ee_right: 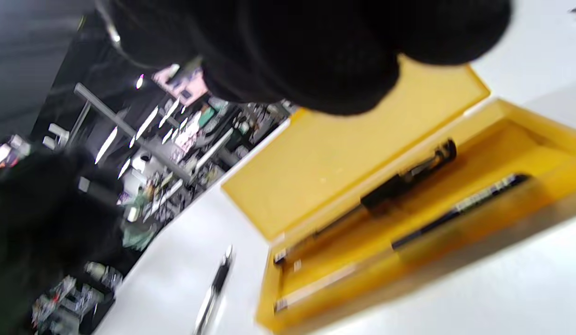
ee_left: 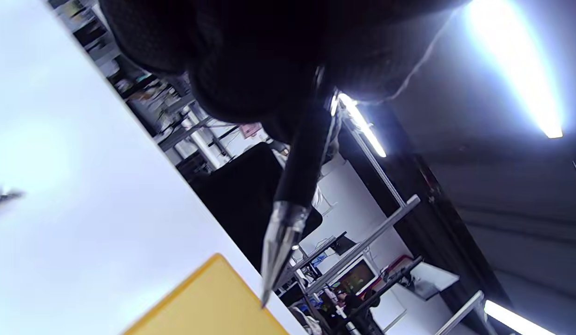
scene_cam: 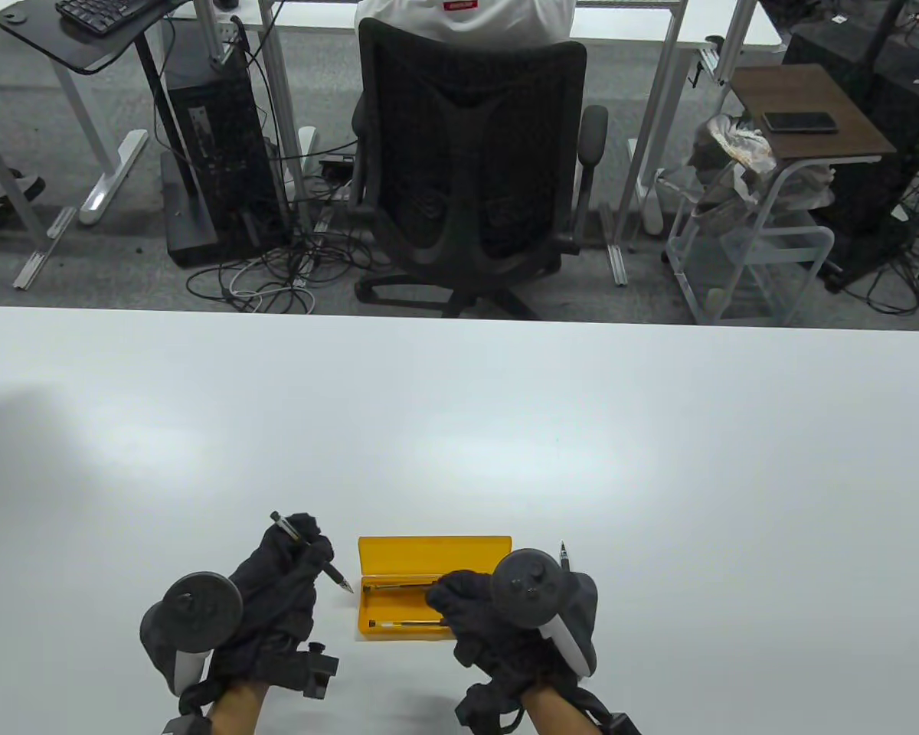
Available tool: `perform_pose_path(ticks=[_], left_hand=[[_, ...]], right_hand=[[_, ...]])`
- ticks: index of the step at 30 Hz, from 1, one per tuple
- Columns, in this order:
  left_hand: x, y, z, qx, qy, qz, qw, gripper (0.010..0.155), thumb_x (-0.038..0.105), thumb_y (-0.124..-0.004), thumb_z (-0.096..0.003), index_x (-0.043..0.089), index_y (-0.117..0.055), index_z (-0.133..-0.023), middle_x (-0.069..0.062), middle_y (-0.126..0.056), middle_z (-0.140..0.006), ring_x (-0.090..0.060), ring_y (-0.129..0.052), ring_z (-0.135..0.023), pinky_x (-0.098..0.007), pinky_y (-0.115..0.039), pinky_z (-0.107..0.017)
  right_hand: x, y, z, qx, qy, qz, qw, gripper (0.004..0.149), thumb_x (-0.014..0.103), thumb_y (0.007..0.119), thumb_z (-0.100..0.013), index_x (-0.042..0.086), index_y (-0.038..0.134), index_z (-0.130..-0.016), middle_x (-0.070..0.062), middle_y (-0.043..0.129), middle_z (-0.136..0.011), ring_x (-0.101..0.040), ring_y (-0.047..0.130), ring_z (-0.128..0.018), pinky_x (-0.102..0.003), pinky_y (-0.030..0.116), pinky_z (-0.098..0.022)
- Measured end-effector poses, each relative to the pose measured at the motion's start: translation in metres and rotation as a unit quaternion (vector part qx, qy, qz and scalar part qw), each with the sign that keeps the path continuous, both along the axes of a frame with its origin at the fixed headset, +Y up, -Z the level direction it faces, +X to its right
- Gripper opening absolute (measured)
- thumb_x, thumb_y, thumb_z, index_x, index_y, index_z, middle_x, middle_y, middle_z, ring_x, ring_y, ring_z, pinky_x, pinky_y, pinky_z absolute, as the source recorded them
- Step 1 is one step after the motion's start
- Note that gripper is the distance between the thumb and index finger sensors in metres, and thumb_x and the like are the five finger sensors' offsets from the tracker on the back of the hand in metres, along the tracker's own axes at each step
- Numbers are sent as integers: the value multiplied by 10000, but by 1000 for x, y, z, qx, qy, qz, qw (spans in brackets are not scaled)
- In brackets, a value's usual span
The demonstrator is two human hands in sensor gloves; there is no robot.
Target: Cap pen on the opposite end
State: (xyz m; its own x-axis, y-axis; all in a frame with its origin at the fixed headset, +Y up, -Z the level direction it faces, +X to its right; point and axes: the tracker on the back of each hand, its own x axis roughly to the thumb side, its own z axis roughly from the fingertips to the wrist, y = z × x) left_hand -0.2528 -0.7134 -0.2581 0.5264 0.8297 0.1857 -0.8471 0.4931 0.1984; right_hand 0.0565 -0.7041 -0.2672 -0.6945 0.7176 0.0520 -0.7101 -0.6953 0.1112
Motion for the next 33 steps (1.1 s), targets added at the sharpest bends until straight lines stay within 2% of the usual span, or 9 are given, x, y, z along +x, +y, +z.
perform_pose_path(ticks=[2, 5, 10, 13, 16, 23, 33], left_hand=[[3, -1, 0, -2, -7, 16, 1000, 544, 316, -865, -510, 61, -719, -967, -154, -993, -728, -294, -945, -545, -582, -646, -647], [12, 3, 2, 11, -31, -19, 999, 550, 338, -896, -505, 58, -754, -957, -150, -992, -716, -304, -929, -561, -598, -623, -660], [34, 13, 10, 58, -82, -138, 985, 514, 331, -916, -488, 81, -829, -929, -151, -988, -720, -342, -898, -616, -642, -574, -672], [49, 20, 16, 99, -108, -274, 951, 483, 317, -851, -506, 119, -826, -946, -139, -954, -766, -355, -854, -678, -664, -530, -685], [60, 22, 20, 114, -121, -344, 924, 462, 309, -807, -514, 153, -825, -948, -130, -932, -791, -363, -825, -711, -677, -505, -693], [67, 24, 22, 126, -128, -381, 907, 458, 309, -802, -515, 169, -826, -950, -132, -922, -799, -367, -810, -727, -681, -492, -698], [75, 21, 23, 123, -142, -404, 895, 456, 308, -805, -513, 171, -832, -947, -133, -920, -802, -370, -806, -733, -685, -487, -699]], right_hand=[[4, 0, -1, 12, -11, 11, 1000, 461, 353, 758, -412, 142, 901, -795, -56, 994, -509, -182, 1001, -332, -388, 858, -300], [9, -5, 0, 5, -12, 25, 1000, 462, 316, 760, -417, 149, 877, -832, -73, 987, -584, -206, 1009, -403, -402, 858, -339], [15, -3, -1, 17, -22, 28, 999, 463, 304, 767, -414, 160, 868, -842, -77, 976, -624, -213, 1006, -443, -409, 855, -366], [14, -1, 1, 30, -16, 40, 999, 461, 295, 765, -415, 172, 863, -849, -77, 970, -641, -217, 1003, -460, -413, 851, -377], [10, 0, 2, 44, -8, 55, 998, 459, 290, 765, -416, 177, 861, -850, -77, 967, -650, -218, 1002, -469, -415, 851, -382], [3, 3, 6, 71, 14, 74, 995, 459, 295, 769, -413, 188, 860, -851, -68, 969, -657, -211, 1005, -475, -411, 854, -387], [-4, 4, 9, 83, 41, 71, 993, 462, 280, 770, -420, 182, 849, -864, -68, 974, -671, -202, 1008, -478, -407, 859, -385]])
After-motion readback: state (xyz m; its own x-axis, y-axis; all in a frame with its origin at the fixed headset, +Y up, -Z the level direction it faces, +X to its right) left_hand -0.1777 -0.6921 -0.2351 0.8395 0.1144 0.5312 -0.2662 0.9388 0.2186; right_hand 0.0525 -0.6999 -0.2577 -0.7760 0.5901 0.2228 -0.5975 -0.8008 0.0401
